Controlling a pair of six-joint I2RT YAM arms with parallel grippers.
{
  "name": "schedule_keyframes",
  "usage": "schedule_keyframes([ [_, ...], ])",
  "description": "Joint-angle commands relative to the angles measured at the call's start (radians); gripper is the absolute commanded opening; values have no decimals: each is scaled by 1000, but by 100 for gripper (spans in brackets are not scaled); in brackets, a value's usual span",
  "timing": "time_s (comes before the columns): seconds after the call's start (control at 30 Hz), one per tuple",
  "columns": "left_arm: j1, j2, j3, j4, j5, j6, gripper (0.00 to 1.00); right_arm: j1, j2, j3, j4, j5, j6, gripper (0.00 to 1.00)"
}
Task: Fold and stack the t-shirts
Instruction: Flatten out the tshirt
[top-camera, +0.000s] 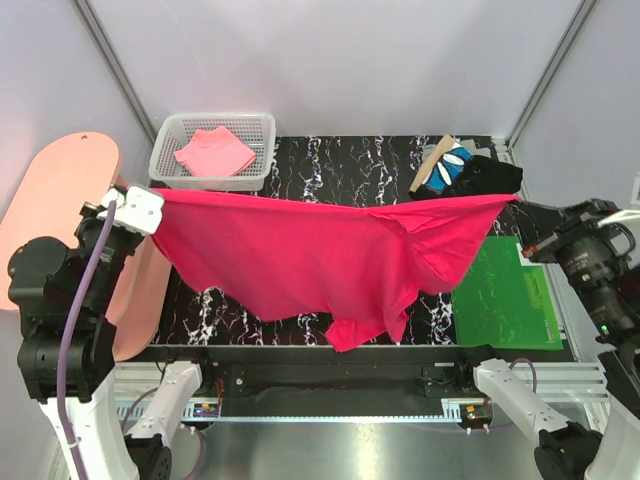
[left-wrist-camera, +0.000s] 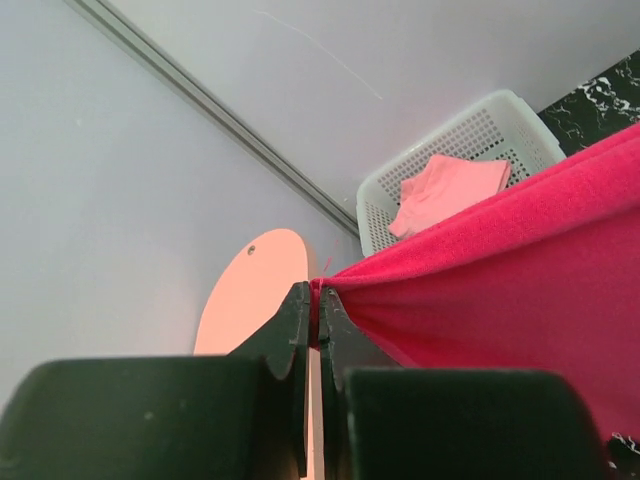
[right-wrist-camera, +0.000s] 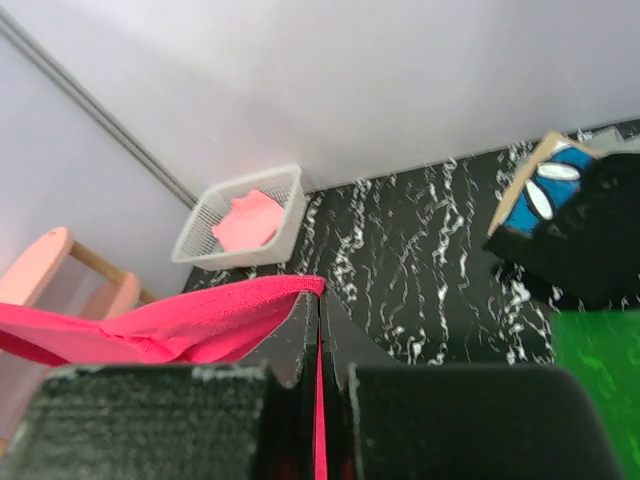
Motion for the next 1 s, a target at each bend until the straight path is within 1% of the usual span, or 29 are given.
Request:
schedule_keyframes([
  [0.0, 11, 29, -73, -31, -28, 8, 0, 1, 114, -1, -25, 131, 18, 0],
  [0.07, 11, 44, -131, -13, -22, 16, 0, 1, 176, -21, -13, 177, 18, 0],
  [0.1, 11, 52, -208, 25, -21, 19, 0, 0, 200, -28, 5, 191, 17, 0],
  [0.17, 11, 87, -299, 82, -37, 45, 0, 1, 278, -64, 40, 243, 17, 0],
  [0.2, 11, 107, -389, 151, -43, 56, 0, 1, 310, -71, 50, 260, 18, 0],
  [0.23, 10, 130, -427, 192, -67, 74, 0, 1, 342, -87, 62, 293, 18, 0],
  [0.27, 11, 189, -458, 223, -74, 85, 0, 1, 411, -93, 82, 309, 24, 0],
  [0.3, 11, 229, -506, 287, -83, 106, 0, 0, 448, -96, 90, 323, 23, 0],
  [0.33, 11, 271, -515, 317, -100, 111, 0, 0, 489, -96, 96, 347, 24, 0],
  [0.37, 11, 361, -520, 341, -103, 117, 0, -2, 572, -92, 99, 356, 30, 0],
  [0.4, 10, 409, -520, 396, -103, 122, 0, -2, 615, -82, 100, 363, 33, 0],
  [0.43, 11, 456, -514, 417, -132, 131, 0, -3, 657, -63, 100, 358, 38, 0],
  [0.47, 11, 550, -508, 440, -141, 138, 0, -5, 731, -50, 103, 354, 40, 0],
  [0.5, 11, 598, -486, 487, -152, 149, 0, -5, 767, -39, 108, 354, 43, 0],
  [0.53, 11, 688, -468, 501, -175, 157, 0, -6, 798, -15, 111, 357, 43, 0],
  [0.57, 11, 733, -446, 513, -187, 158, 0, -6, 853, -1, 116, 360, 40, 0],
  [0.63, 11, 841, -382, 541, -227, 169, 0, -10, 893, 42, 116, 357, 34, 0],
  [0.73, 11, 927, -330, 581, -253, 192, 0, -10, 939, 77, 116, 357, 29, 0],
  [0.97, 10, 989, -307, 691, -291, 244, 0, -10, 991, 102, 116, 358, 14, 0],
])
